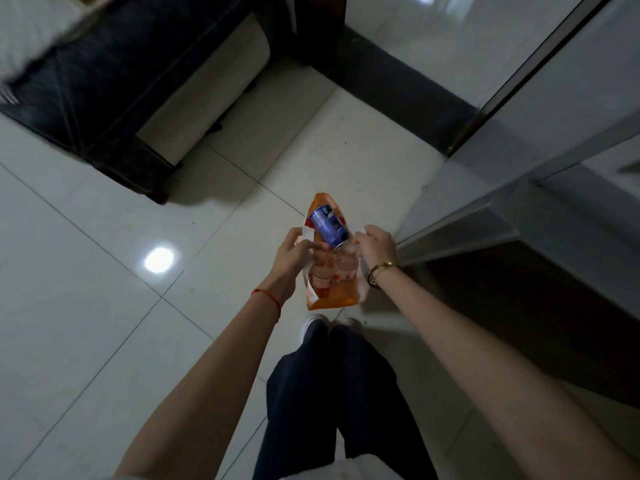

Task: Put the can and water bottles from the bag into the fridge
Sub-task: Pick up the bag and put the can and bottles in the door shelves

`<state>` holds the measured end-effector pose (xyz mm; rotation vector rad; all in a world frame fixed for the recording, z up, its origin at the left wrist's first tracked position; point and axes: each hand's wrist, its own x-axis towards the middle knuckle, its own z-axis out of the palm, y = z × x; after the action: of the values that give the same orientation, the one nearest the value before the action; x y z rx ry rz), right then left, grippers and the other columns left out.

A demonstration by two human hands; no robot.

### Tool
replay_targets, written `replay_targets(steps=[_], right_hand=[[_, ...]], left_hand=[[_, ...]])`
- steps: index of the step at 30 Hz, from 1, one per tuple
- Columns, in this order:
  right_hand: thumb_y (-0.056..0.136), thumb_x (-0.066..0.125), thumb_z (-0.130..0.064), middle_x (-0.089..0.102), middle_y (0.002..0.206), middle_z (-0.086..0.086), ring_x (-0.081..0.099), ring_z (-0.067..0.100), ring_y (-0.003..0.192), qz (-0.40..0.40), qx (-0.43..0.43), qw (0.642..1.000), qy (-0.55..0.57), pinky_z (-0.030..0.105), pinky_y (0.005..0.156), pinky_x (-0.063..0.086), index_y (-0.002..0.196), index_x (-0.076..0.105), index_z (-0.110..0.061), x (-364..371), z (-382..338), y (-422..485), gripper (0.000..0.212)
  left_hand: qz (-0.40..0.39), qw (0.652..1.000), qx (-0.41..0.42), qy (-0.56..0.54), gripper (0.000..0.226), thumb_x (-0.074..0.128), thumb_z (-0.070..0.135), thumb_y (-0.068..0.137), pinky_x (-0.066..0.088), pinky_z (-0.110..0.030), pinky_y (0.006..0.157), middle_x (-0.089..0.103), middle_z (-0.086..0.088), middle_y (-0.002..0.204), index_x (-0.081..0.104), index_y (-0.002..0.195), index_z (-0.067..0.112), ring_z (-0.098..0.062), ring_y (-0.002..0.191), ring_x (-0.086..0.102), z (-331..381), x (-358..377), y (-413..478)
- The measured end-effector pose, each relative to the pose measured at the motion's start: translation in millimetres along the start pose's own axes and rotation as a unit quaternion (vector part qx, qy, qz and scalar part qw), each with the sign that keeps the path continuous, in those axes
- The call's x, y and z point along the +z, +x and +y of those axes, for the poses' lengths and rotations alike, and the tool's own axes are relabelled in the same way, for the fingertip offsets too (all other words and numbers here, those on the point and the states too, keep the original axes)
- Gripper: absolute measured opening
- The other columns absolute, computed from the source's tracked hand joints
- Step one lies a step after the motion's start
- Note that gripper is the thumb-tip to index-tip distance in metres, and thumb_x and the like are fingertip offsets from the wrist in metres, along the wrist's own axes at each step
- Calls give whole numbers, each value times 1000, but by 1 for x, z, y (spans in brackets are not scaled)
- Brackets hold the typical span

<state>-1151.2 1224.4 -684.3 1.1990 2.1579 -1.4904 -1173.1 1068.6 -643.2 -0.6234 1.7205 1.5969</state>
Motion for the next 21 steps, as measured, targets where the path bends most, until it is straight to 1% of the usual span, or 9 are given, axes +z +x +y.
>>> replay_targets(steps=[2,3,6,9,12,14,17,19,21], right_hand=[[74,54,-18,47,58,12,45,30,60,-8,-9,1000,20,36,59,38,51,41,-16,-14,-18,-35,26],[78,55,-15,49,57,10,46,26,60,-11,-15,999,32,34,61,38,51,41,-17,-21,-27,-52,30],[85,54,-9,54,55,7,53,23,62,-31,-37,998,47,32,65,44,52,46,-17,-45,-54,-97,35],[86,53,-11,61,61,9,58,21,65,-57,-61,995,59,35,72,50,59,53,-14,-63,-75,-136,28],[86,54,-13,65,64,9,60,19,66,-67,-82,993,55,37,74,51,66,58,-7,-81,-90,-168,21],[87,54,-13,66,65,7,59,12,62,-71,-99,991,56,34,68,49,67,58,-8,-93,-97,-188,22],[90,55,-14,62,62,2,49,-4,47,-59,-119,990,53,18,51,39,66,57,-14,-111,-104,-217,24],[91,56,-13,55,59,-4,48,-4,48,-55,-143,987,51,11,48,36,66,56,-15,-122,-107,-234,26],[93,56,-12,53,63,0,47,1,55,-49,-173,983,41,9,50,35,69,58,-7,-134,-110,-253,25]], left_hand=[[11,1000,-4,3,22,56,9,87,60,-39,77,66,-10,100,56,105,21,-26,86,67,11,-5,-26],[13,1000,-5,14,21,55,10,88,60,-39,79,66,-9,102,56,106,21,-26,88,67,18,-7,-39],[0,999,8,43,21,55,16,90,57,-29,68,65,-6,99,55,110,21,-20,83,67,43,-11,-80],[-9,998,16,61,21,59,18,89,54,-21,55,67,-6,96,54,109,20,-16,73,68,69,-11,-118],[-19,996,32,87,18,56,18,89,53,-22,59,67,-6,97,53,107,21,-17,74,67,90,-12,-152],[-15,993,44,112,15,48,17,93,52,-25,63,66,-8,100,53,106,20,-18,76,65,101,-16,-170],[-19,986,62,153,17,43,18,94,54,-29,72,67,-10,108,55,106,20,-21,85,65,117,-21,-194],[-34,979,86,182,18,42,17,95,53,-23,66,66,-8,103,56,106,17,-16,81,64,126,-19,-210],[-59,972,112,196,19,43,15,95,51,-17,55,65,-6,94,57,106,13,-13,73,64,136,-16,-231]])
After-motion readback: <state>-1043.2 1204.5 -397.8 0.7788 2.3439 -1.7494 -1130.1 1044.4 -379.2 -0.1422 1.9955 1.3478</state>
